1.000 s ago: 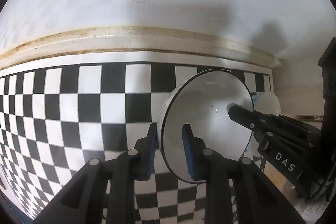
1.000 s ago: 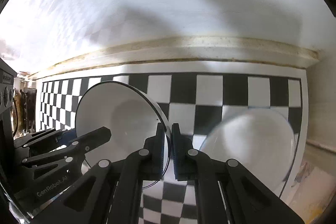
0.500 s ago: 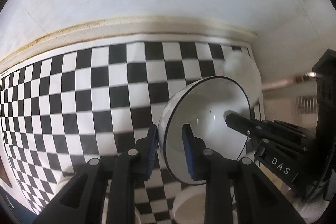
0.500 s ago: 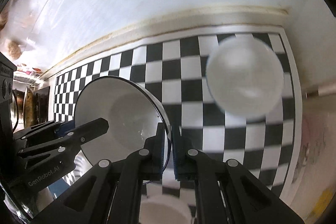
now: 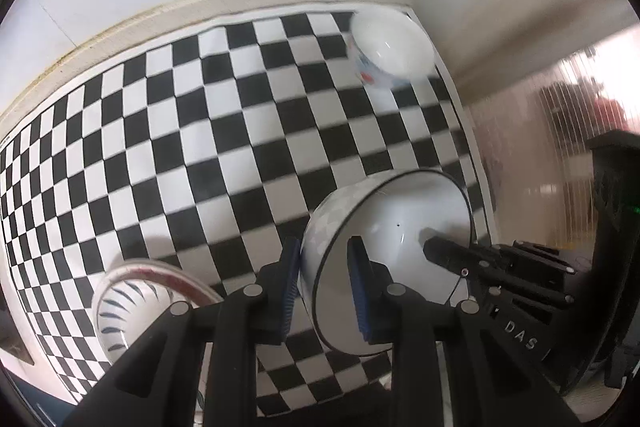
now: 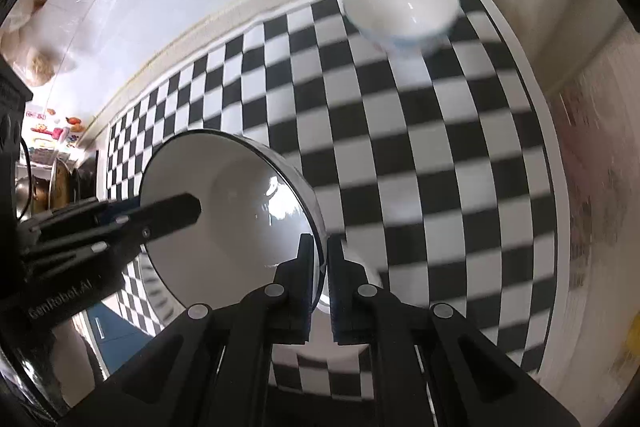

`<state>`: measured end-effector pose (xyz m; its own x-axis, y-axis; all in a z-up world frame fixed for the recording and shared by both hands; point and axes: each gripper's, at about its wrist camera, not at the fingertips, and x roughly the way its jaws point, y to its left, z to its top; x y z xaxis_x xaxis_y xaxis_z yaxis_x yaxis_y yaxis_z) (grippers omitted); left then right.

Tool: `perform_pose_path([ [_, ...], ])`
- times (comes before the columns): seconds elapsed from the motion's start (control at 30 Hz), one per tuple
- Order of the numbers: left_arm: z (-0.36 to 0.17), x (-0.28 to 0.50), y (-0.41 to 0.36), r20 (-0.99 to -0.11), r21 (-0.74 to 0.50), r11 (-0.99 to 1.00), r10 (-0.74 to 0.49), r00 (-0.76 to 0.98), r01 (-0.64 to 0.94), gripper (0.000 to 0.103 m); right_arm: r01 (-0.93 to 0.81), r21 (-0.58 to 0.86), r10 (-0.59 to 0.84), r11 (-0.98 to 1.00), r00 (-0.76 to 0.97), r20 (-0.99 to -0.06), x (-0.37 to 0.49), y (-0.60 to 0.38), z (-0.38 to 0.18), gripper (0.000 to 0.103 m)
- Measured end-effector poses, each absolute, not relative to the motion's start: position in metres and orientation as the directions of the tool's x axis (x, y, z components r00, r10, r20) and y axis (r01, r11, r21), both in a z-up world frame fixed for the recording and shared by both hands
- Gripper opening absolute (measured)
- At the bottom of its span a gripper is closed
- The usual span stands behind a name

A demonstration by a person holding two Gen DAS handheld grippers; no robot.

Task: Organize plates and bowls

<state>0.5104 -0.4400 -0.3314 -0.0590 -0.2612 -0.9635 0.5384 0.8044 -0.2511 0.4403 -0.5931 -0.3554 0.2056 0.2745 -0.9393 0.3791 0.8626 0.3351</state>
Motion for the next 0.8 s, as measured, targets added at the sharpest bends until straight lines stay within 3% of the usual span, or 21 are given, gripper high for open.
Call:
perform_pose_path([
  [0.37,-0.362,0.475,-0.453,-0.972,-0.232,0.769,-0.197,-0.125,0.596,0.022,0.461,0.329,0.304,0.824,0.130,-0.944,0.377,-0.584,-0.400,0.008],
  [0.8,-0.383,0.473,-0.462,-0.976,-0.213,0.768,-0.144,-0.160,0.605,0.022,0.531,0.357,0.371,0.768,0.085,-0.925,0.374,-0.593,-0.425,0.008],
])
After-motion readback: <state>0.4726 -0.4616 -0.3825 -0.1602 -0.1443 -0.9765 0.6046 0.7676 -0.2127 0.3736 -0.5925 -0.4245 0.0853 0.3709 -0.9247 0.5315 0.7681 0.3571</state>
